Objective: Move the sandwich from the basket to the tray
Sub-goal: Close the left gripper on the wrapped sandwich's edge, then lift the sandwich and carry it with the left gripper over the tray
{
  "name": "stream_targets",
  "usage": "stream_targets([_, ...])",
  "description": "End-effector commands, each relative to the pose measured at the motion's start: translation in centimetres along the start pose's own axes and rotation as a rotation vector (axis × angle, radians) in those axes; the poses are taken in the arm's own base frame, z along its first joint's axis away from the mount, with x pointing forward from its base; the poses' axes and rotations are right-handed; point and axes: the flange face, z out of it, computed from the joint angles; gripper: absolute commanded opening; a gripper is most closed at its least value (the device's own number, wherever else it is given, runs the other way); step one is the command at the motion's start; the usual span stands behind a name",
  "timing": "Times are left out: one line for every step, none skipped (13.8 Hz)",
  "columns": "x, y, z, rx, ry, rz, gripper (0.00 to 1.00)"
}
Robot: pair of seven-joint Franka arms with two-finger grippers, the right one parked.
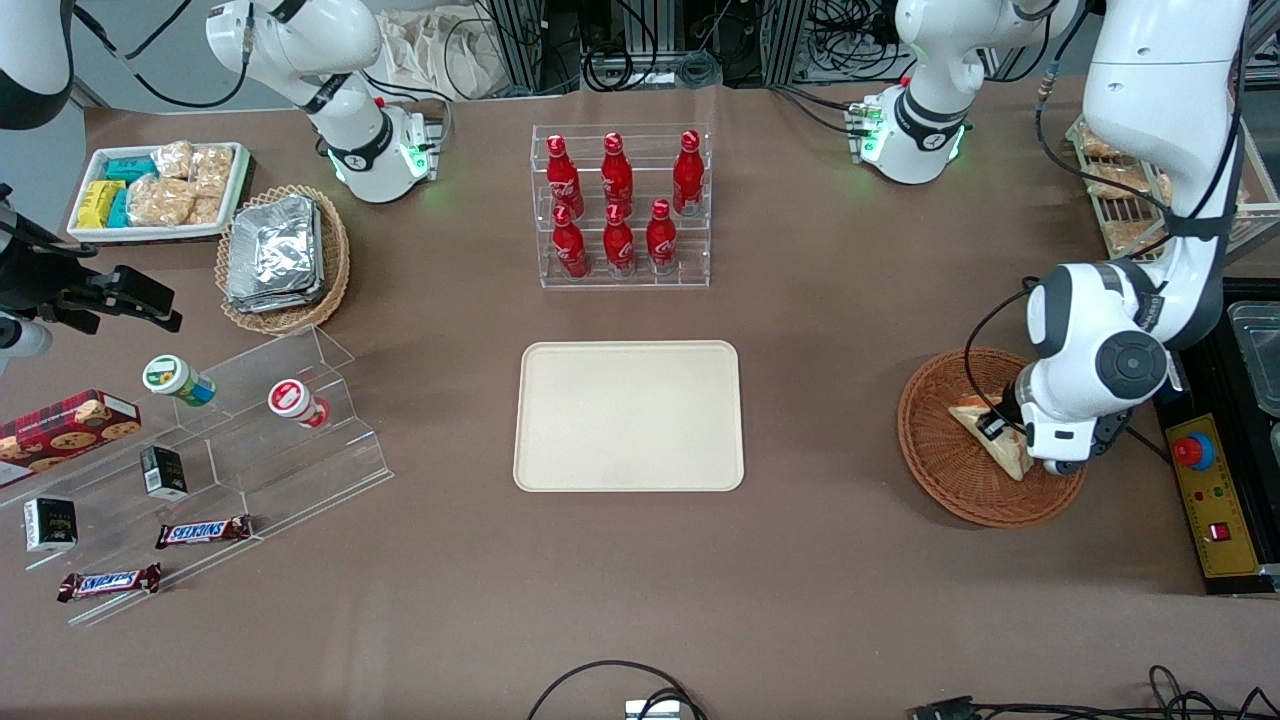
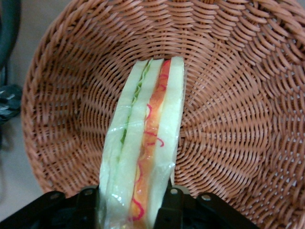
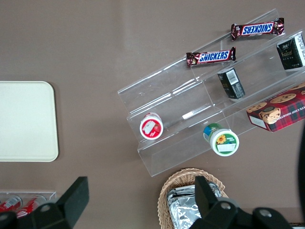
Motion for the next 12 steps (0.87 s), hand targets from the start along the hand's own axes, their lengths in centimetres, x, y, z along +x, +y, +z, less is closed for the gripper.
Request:
stream_targets([0.0,2.6,-3.0,0.059,-0.047,0.088,0.0])
stream_targets([-0.1,3.3,-4.6,0.063,-0.037,0.105,0.0])
stream_targets([-0.2,4.3,-7.0,0.069,0.008,0.149,0.0])
stream_targets([0.1,5.0,-9.5,0.079,0.059,0.213,0.0])
stream_targets([0.6,5.3,-11.9,0.082,0.083,0.262,0.0])
stream_targets([0.0,6.4,-14.2,0.081,0.09,0.345,0.0])
stream_targets([-1.2,7.8,-16.1,0.089,0.082,0.44,0.0])
stream_targets([-2.2,8.7,-17.9,0.088,0.07,0.507,0.0])
stream_targets([-4.2,10.3,-19.1,0.081,0.067,0.549,0.0])
stream_targets([-6.6,12.2,-20.1,0.067,0.074,0.593,0.0])
stream_targets([-8.9,14.0,-21.1,0.05,0.088,0.635,0.0])
stream_targets([-11.5,16.0,-21.7,0.035,0.096,0.678,0.0])
